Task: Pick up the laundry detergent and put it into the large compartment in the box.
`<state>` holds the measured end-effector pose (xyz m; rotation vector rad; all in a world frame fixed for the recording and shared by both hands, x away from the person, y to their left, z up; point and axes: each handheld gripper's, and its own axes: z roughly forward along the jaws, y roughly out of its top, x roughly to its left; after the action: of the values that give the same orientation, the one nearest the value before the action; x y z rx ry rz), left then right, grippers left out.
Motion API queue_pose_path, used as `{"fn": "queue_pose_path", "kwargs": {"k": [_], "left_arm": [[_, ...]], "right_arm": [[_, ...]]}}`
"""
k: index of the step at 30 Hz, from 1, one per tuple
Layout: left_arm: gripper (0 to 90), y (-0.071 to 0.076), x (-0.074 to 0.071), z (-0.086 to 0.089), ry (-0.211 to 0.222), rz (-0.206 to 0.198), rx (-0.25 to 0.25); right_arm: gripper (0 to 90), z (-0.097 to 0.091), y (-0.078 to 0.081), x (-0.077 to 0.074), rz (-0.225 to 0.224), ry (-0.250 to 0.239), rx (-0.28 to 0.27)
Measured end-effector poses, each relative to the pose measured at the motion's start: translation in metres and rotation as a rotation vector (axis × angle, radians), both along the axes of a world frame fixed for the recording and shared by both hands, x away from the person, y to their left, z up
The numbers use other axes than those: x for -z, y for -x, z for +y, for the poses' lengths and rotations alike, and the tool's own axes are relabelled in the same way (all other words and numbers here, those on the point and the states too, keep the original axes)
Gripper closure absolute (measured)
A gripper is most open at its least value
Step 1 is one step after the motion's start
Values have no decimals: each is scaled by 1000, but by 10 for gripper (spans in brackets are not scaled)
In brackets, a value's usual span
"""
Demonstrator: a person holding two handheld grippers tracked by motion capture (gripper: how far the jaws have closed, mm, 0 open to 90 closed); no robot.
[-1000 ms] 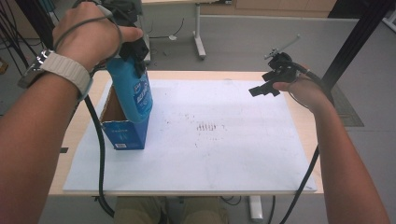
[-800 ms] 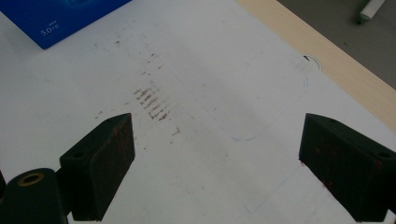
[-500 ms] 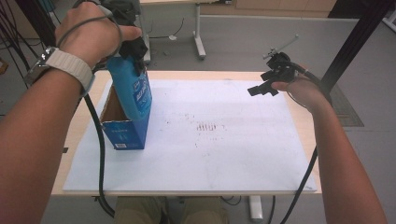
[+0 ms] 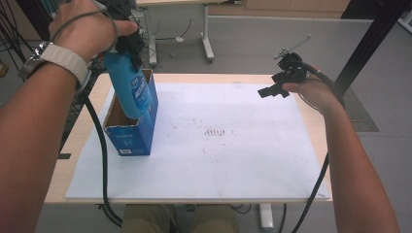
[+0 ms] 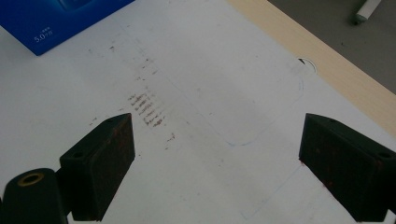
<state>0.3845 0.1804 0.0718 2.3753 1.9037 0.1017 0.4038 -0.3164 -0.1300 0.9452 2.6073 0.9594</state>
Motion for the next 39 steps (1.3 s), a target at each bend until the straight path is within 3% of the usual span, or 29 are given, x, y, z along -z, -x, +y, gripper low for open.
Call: {"fn": "queue_pose_path", "kwargs": {"k": [4, 10, 15, 28, 39], "left_arm": [[371, -4, 0, 3, -22, 1, -10], [371, -9, -1, 12, -8, 2, -28], [371, -15, 1, 13, -34, 6, -40], [371, -25, -2, 24, -20, 1, -69], [371, -39, 14, 32, -23, 16, -88]], "right_arm": [[107, 2, -1, 1, 5, 5, 2], [107, 2, -2, 1, 5, 6, 5], [107, 0, -3, 2, 8, 4, 16], [107, 2, -9, 3, 18, 8, 17], [107, 4, -14, 5, 22, 16, 9]]}}
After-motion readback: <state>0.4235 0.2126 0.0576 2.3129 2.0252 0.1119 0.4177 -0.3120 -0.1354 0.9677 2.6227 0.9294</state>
